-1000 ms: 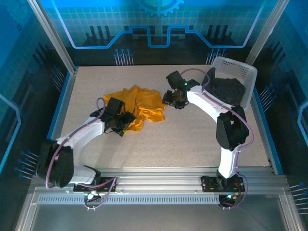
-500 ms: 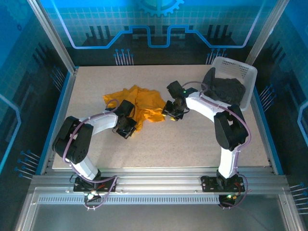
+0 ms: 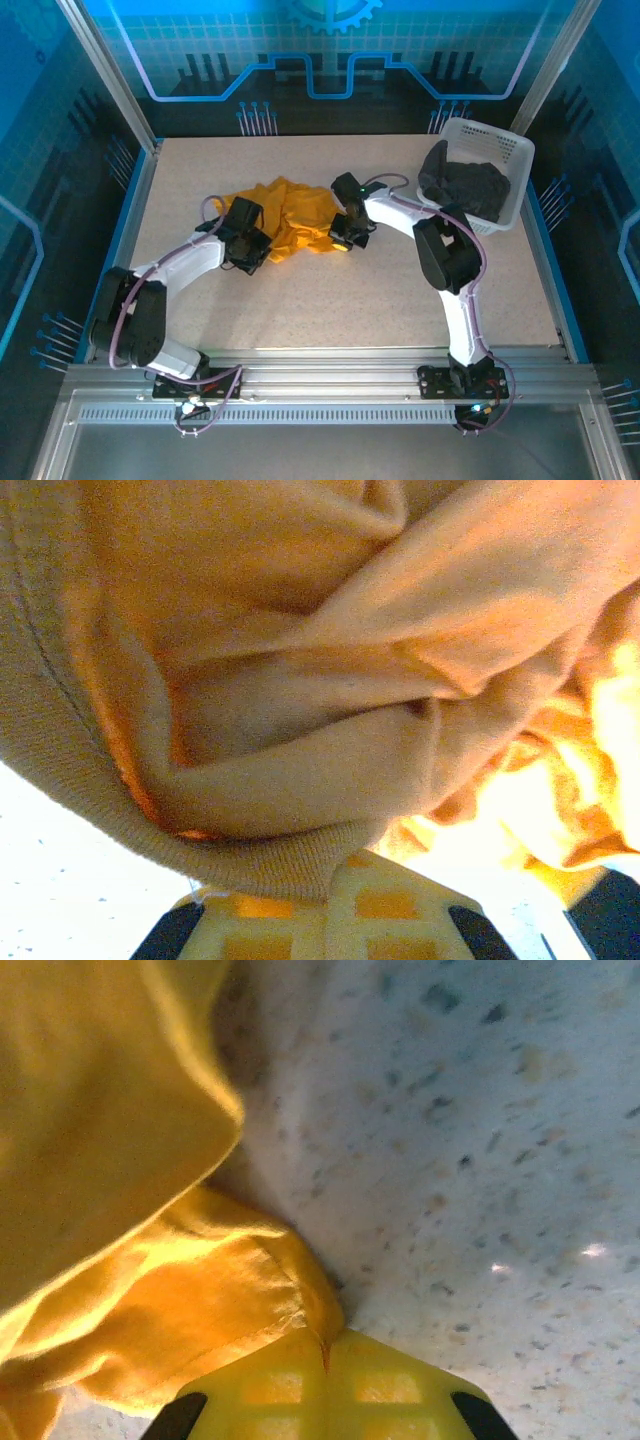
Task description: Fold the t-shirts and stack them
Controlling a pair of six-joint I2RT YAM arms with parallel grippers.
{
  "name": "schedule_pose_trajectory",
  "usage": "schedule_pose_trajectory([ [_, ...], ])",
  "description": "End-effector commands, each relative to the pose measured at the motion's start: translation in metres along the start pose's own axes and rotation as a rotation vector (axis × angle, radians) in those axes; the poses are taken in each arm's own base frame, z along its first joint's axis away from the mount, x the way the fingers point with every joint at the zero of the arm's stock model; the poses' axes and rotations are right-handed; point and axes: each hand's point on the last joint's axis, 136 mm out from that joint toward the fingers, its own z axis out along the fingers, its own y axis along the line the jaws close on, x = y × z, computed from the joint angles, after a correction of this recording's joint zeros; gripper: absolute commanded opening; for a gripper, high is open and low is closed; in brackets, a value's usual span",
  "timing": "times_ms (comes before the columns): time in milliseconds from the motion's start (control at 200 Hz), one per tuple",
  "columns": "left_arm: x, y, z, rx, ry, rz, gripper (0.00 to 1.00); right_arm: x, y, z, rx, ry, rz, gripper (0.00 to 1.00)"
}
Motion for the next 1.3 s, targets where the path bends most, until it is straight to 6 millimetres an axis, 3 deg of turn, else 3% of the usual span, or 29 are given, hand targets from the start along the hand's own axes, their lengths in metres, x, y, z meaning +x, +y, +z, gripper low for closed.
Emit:
schedule_pose_trajectory([
  [0,-0.029,0.008,-0.028,0.016,-0.070,-0.017,0.00,-0.012,-0.039,-0.012,0.150,-0.059,0.049,0.00],
  [180,-0.092,0.024,-0.071,0.092,-0.193,-0.091,0.00,-0.037,-0.076,-0.045,0.201,-0.149,0.078,0.00],
  [310,-0.123,0.041,-0.084,0.058,-0.269,-0.107,0.00,-0.053,-0.096,-0.060,0.239,-0.177,0.076,0.00],
  [560,-0.173,0.071,-0.090,-0.046,-0.392,-0.164,0.00,-0.064,-0.109,-0.089,0.304,-0.232,0.026,0.00],
  [720,-0.197,0.056,-0.068,-0.017,-0.328,-0.120,0.00,-0.062,-0.105,-0.087,0.299,-0.207,-0.013,0.00],
  [780,-0.198,0.046,-0.060,0.003,-0.277,-0.087,0.16,-0.062,-0.104,-0.087,0.294,-0.204,-0.027,0.00],
  [845,-0.192,0.041,-0.056,-0.004,-0.238,-0.068,0.50,-0.063,-0.100,-0.088,0.284,-0.200,-0.049,0.00],
  [885,-0.186,0.043,-0.058,-0.030,-0.238,-0.054,0.61,-0.064,-0.099,-0.090,0.289,-0.200,-0.060,0.00],
  [970,-0.159,0.046,-0.068,-0.078,-0.242,-0.027,0.61,-0.064,-0.097,-0.097,0.296,-0.208,-0.087,0.00],
  [1050,-0.114,0.049,-0.069,-0.071,-0.195,-0.057,0.58,-0.064,-0.094,-0.102,0.289,-0.215,-0.110,0.00],
  [1200,-0.022,0.052,-0.043,-0.060,-0.033,-0.083,0.56,-0.060,-0.094,-0.107,0.293,-0.210,-0.145,0.00],
  [1295,-0.006,0.070,-0.023,-0.105,0.014,-0.145,0.56,-0.058,-0.096,-0.107,0.303,-0.207,-0.155,0.00],
])
